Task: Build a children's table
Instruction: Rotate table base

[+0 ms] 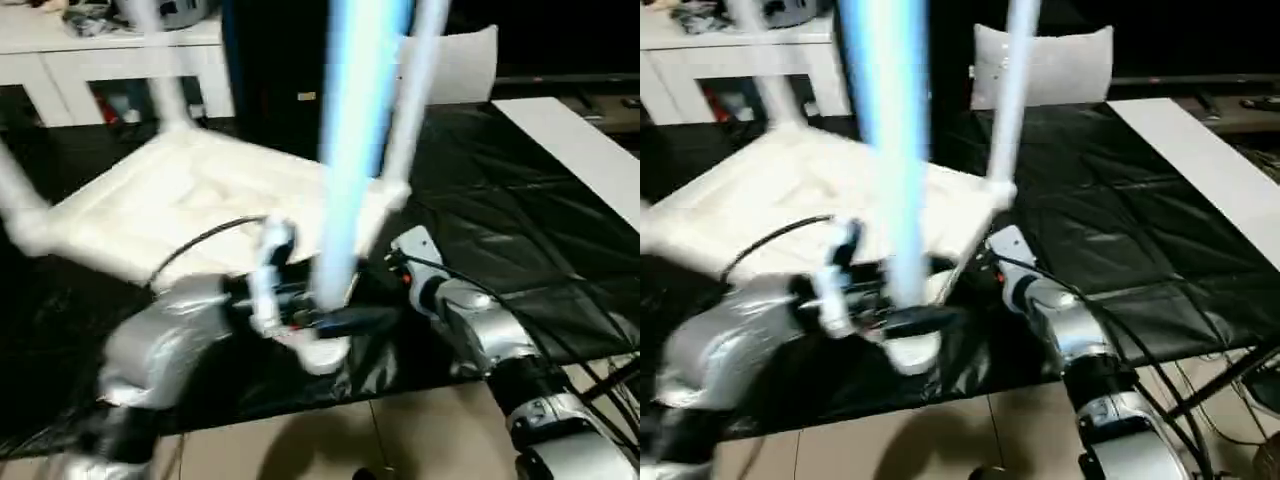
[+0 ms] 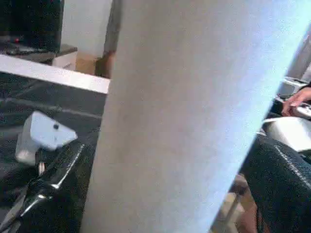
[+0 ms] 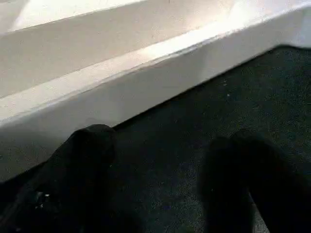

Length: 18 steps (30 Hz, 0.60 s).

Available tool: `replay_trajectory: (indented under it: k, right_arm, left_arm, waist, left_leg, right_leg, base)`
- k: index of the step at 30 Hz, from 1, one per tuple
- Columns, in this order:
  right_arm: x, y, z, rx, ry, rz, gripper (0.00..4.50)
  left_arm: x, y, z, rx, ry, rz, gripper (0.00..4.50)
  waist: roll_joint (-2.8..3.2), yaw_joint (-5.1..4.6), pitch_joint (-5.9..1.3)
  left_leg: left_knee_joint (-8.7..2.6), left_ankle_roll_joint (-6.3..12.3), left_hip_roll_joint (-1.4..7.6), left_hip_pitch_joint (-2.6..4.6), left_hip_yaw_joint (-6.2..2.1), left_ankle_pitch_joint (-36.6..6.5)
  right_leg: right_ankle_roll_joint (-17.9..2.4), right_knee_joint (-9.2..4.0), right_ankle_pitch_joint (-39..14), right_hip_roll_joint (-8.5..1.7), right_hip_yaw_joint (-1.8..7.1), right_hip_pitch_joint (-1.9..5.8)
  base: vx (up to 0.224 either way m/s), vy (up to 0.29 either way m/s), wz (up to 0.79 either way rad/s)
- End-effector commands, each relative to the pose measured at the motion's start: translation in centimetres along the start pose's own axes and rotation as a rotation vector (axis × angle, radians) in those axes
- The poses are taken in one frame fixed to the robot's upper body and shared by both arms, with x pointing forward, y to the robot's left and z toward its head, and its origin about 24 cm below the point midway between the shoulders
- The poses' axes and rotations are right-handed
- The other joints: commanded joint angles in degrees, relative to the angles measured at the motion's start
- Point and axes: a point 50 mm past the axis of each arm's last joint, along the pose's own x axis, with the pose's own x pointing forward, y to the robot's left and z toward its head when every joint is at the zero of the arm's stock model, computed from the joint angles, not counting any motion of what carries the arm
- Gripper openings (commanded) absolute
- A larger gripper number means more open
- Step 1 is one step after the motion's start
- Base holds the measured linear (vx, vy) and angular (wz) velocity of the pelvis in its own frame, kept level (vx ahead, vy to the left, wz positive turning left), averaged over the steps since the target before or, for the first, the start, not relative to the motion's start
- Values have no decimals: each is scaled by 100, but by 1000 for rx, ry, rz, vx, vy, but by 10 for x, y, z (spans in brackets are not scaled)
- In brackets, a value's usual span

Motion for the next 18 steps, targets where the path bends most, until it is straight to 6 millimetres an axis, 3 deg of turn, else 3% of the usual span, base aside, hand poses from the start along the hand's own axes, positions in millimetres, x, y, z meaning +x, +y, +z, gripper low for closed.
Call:
replay_trajectory:
  k: [1,3,5,6,8,9,13,14,15,18]
  right_arm:
    - [8,13,16,-33,-57,63,450]
    - [7,10,16,-37,-56,55,450]
    - [6,8,15,-33,-60,46,450]
    - [5,7,15,-30,-64,46,450]
    - [5,7,14,-29,-67,48,450]
    - [-1,4,10,-19,-77,59,450]
    - [-12,-6,4,-14,-85,32,450]
    - [-14,-8,2,-12,-86,29,450]
    - [-21,-13,1,11,-104,24,450]
    - [-27,-18,-1,0,-103,1,450]
  left_arm:
    - [16,-2,3,39,-6,-24,445]
    - [24,6,4,69,-27,20,445]
    - [29,11,6,90,-40,46,445]
    - [31,12,7,96,-46,54,445]
    - [32,13,7,97,-49,54,445]
    - [39,13,9,113,-68,47,445]
    - [44,15,12,137,-84,69,445]
    - [43,17,11,146,-79,81,445]
    - [38,22,9,151,-67,103,445]
    - [31,25,6,160,-46,111,445]
  waist:
    - [-9,27,-375]
    - [44,6,-389]
    - [43,2,-388]
    - [136,9,-391]
    - [55,-10,-404]
    - [98,-20,-394]
    - [75,37,-405]
    - [116,43,-398]
    - [83,30,-397]
    - [78,43,-407]
  left_leg:
    - [-362,291,105,-114,-36,-877]
    - [-348,326,102,-108,-32,-815]
    - [-346,343,94,-133,-38,-849]
    - [-344,339,92,-117,-51,-885]
    - [-343,356,99,-137,-48,-884]
    - [-337,388,90,-130,-37,-896]
    - [-336,435,102,-130,-39,-866]
    - [-335,452,96,-130,-44,-870]
    - [-335,475,92,-128,-37,-894]
    - [-337,500,91,-131,-44,-868]
  right_leg:
    - [-191,-474,-2599,-341,348,382]
    - [-249,-484,-2449,-326,343,369]
    - [-255,-482,-2451,-324,326,402]
    - [-254,-478,-2471,-331,314,400]
    - [-272,-474,-2415,-331,314,413]
    - [-288,-498,-2412,-316,312,399]
    - [-251,-494,-2422,-321,306,411]
    - [-233,-497,-2413,-309,298,411]
    - [-202,-516,-2432,-299,293,406]
    - [-158,-507,-2461,-305,290,407]
  base:
    - [0,0,0]
    - [0,0,0]
    - [0,0,0]
    - [0,0,0]
    - [0,0,0]
    - [0,0,0]
    - [0,0,0]
    - [0,0,0]
    - [0,0,0]
    - [0,0,0]
